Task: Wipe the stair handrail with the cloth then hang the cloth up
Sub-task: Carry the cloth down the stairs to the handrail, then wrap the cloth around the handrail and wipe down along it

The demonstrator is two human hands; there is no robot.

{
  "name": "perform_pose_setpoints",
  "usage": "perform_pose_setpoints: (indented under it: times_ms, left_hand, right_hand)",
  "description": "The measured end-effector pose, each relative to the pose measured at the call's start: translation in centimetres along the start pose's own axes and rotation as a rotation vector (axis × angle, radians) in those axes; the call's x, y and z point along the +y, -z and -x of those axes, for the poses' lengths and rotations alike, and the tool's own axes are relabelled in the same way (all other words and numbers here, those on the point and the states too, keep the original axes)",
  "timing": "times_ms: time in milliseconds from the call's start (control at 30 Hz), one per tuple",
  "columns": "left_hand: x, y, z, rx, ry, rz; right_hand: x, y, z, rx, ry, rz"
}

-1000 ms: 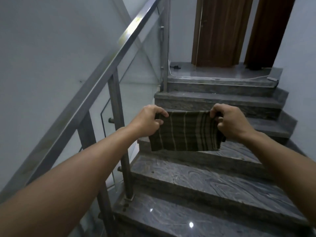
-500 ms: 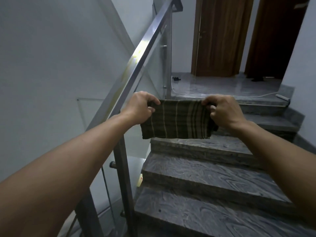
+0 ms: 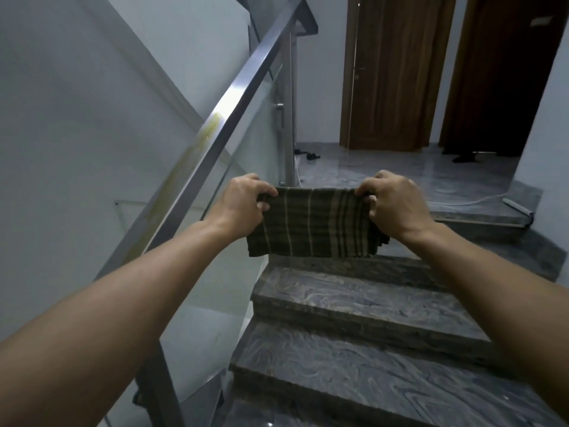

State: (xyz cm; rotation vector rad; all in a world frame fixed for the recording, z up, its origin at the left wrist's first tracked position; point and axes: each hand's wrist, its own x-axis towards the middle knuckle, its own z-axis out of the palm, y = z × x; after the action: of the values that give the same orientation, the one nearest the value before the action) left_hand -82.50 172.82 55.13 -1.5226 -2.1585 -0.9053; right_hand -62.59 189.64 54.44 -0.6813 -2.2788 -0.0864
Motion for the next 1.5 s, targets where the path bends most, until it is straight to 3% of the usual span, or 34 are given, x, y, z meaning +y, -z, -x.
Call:
perform_pose_setpoints:
  times_ms: [167, 400, 567, 800, 1033, 1200, 1333, 1433, 1500]
  left_hand:
    - [0.7, 1.7, -6.8, 0.031, 0.034, -0.019]
    - [-0.4, 3.2, -15.5, 0.083, 0.064, -0.04]
    - [-2.3, 3.8, -21.0, 0.168, 0.055, -0.027]
    - [-6.5, 6.3, -25.5, 0.272, 0.233, 0.052]
    - [-9.2, 7.7, -29.0, 0.348, 0.414, 0.005]
    - [-10.2, 7.0, -31.6, 0.319, 0.559, -0.07]
    - [-9.7, 5.5, -32.9, 0.21, 0.669, -0.281]
    - [-9.1, 3.8, -33.5, 0.209, 0.533, -0.415]
    - [-9.0, 2.7, -34.2, 0.227, 0.402, -0.356]
  right_hand:
    - [1.4, 0.7, -8.5, -0.013, -0.025, 0.022]
    - [2.6, -0.6, -18.5, 0.102, -0.058, 0.158]
    - [2.4, -2.5, -25.3, 0.164, -0.194, -0.049]
    - [-2.4, -5.3, -34.6, 0.259, -0.237, -0.444]
    - [-7.1, -7.6, -41.6, 0.02, -0.097, -0.614]
    - [-8.2, -9.6, -46.1, -0.159, 0.062, -0.482]
    - [-8.1, -12.2, -48.8, -0.264, 0.18, -0.302]
    - [-7.5, -13.1, -49.9, -0.324, 0.267, -0.183]
    - [-7.0, -13.4, -50.5, -0.33, 0.334, -0.093]
